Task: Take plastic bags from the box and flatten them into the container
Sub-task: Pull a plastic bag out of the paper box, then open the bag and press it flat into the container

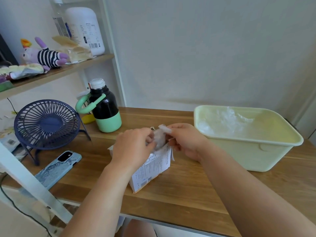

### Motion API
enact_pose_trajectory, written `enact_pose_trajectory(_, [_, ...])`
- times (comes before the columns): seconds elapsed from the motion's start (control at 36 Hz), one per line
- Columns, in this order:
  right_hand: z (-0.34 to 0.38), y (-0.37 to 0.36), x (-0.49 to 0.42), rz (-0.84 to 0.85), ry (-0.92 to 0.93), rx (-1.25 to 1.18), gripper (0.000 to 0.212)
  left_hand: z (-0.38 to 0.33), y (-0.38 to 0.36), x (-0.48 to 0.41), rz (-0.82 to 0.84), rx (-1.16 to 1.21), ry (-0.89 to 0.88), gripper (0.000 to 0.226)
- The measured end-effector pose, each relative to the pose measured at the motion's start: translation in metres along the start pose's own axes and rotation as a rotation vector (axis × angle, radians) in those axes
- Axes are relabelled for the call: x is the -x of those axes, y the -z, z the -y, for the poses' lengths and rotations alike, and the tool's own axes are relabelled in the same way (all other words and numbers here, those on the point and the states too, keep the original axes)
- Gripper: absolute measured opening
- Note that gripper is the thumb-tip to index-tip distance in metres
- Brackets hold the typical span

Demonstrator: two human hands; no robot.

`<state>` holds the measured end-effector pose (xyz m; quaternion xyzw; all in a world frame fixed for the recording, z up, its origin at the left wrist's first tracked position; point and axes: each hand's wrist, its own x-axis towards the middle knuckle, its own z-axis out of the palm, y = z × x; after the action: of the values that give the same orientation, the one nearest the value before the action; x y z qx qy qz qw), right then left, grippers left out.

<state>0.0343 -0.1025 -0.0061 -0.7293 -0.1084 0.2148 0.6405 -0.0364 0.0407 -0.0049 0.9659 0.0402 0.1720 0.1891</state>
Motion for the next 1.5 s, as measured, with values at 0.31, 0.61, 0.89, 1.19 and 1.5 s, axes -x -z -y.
enact_pose_trajectory(0.31, [0.013,0.01,-0.006,-0.427,0.153,-0.372,0.025,0.002,-0.002,0.002,0.042,-0.359,0.107,0.029])
enact_pose_trajectory(0.61, [0.035,0.032,0.036,-0.593,0.56,-0.004,0.022,-0.045,0.026,-0.004,0.007,0.411,0.066,0.053])
enact_pose_trajectory(0.89, [0.04,0.052,0.078,-0.124,0.457,0.25,0.019,-0.082,0.007,-0.018,0.283,1.514,0.342,0.02])
enact_pose_trajectory(1.19, [0.035,0.104,0.068,-0.158,0.161,-0.164,0.086,-0.092,-0.002,-0.025,0.701,0.919,-0.125,0.009])
enact_pose_trajectory(1.5, [0.032,0.132,0.074,-0.335,0.182,-0.314,0.018,-0.097,-0.024,-0.054,0.299,1.145,0.177,0.023])
